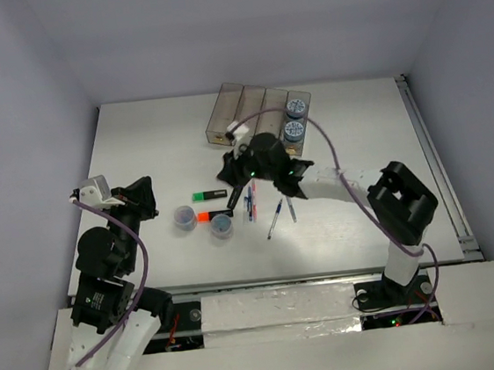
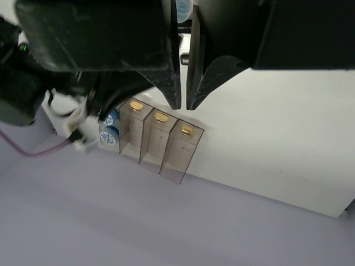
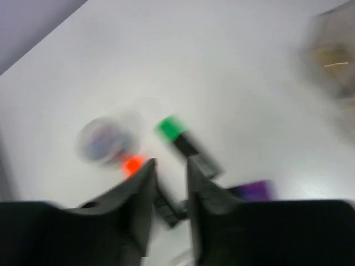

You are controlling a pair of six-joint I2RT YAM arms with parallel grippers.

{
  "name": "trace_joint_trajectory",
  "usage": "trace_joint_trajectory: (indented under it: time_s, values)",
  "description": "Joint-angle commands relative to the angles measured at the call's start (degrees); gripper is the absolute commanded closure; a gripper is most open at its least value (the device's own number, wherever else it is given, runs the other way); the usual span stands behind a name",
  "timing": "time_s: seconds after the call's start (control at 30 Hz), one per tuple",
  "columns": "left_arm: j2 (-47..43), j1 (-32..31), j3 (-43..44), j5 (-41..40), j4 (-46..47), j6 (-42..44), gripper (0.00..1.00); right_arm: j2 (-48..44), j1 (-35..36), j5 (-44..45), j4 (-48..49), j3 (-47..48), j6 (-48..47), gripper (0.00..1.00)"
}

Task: Sort the stationery into containers
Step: Pick up the stationery from the center of the board.

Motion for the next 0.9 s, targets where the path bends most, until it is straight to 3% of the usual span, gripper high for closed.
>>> trace_joint_trajectory:
  time_s: [0.0,0.03,0.07,0.13,0.23,0.57,0.87]
  values:
    - [-0.07,0.29,1.05,-1.97,1.70,0.85,0.93,2.24,5.72,-7.80,-4.26,3.80,-2.92,0.60]
    - [-0.34,0.29,0.96,-2.14,1.70,0.77,0.90,3.72,7.64,-7.36,-5.14,4.76,-3.44,0.39]
    - [-0.60,0.29,0.96,-2.15,1.70,0.85,0.88,4.78,8.45,-7.18,-7.15,5.90,-3.71,0.31]
    - [-0.78,0.29,1.05,-2.15,1.61,0.86,0.85,7.94,10.72,-5.09,-9.70,9.59,-5.02,0.17]
    - [-1.04,0.29,1.05,-2.23,1.44,1.12,0.83,11.11,12.75,-3.93,-14.62,13.37,-6.86,0.10]
    - [-1.04,0.29,1.22,-2.67,1.52,1.29,0.81,21.49,16.28,0.82,-21.85,25.41,-9.86,0.07]
    - [-0.60,0.29,1.14,-2.41,1.70,1.29,0.81,24.39,17.94,0.55,-21.15,27.71,-9.77,0.13]
